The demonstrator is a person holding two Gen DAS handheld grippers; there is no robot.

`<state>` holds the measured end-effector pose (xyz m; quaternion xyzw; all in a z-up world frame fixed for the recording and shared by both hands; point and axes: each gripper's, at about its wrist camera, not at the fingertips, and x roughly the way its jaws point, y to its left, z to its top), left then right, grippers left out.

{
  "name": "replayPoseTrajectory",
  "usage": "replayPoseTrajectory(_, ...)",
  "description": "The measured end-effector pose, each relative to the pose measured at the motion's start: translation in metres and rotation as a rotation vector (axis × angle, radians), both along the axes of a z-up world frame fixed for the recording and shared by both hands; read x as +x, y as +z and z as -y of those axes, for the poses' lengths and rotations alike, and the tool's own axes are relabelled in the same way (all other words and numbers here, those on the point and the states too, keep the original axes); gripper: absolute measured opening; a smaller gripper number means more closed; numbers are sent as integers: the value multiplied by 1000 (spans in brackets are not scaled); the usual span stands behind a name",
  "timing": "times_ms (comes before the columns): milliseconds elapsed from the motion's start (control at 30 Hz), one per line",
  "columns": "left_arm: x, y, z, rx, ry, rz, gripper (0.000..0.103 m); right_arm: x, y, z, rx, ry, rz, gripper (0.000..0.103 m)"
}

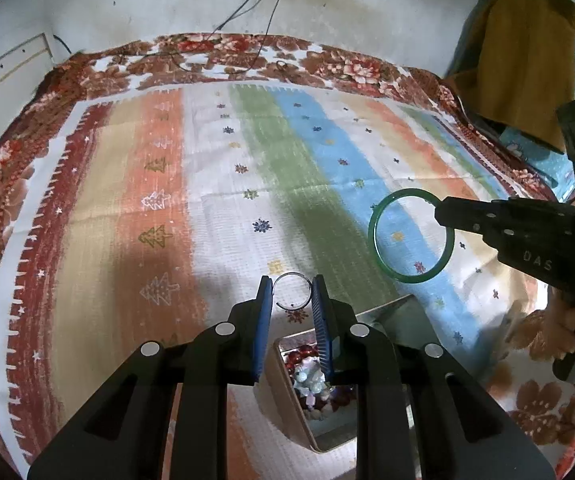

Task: Organize jewelry
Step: 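Carry the silver ring toward the tin with the left tool while the right tool carries the green bangle, then release the ring into the tin with the left tool while the right tool lowers the bangle in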

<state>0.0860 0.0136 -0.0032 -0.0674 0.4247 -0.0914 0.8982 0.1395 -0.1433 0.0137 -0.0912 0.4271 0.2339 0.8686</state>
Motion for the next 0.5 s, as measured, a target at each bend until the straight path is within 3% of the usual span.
replayPoseTrajectory(500,-34,-2,24,35,-16,43,20,-43,-7,17,45,11,-1,10)
